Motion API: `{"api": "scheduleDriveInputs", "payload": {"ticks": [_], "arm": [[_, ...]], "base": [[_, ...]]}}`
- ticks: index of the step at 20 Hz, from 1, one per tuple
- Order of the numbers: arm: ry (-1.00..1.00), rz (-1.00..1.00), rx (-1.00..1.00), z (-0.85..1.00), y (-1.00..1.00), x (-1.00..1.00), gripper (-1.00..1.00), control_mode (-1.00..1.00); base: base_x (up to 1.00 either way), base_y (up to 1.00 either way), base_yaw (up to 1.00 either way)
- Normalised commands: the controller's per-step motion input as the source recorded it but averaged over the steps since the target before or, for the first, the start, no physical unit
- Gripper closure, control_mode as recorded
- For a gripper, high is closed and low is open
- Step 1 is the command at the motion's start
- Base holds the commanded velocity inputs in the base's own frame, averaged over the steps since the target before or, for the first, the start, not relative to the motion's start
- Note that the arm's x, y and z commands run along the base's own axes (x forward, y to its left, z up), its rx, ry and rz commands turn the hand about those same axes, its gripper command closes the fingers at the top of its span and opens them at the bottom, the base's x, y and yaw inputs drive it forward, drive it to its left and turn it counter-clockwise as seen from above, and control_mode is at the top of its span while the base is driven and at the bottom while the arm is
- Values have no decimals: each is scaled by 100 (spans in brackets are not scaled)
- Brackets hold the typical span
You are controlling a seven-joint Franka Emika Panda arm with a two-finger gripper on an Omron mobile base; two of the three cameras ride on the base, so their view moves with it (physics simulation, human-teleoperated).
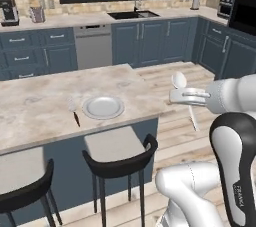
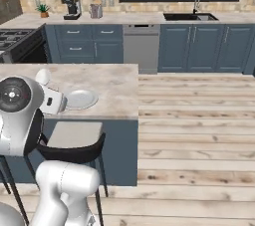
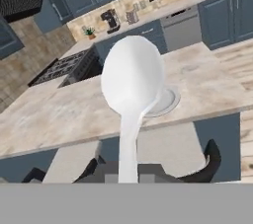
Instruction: Take the fork and place it on the left side of the plate. Then take the spoon and place it on the right side of the plate. Make sure they're directly next to the plate.
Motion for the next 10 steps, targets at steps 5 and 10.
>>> {"api": "scheduleDriveInputs", "payload": {"ticks": [5,10], "arm": [[0,0,0,0,0,0,100,100],[7,0,-1,-4,-1,20,100,-100]], "base": [[73,71,-2],[78,15,-1]]}}
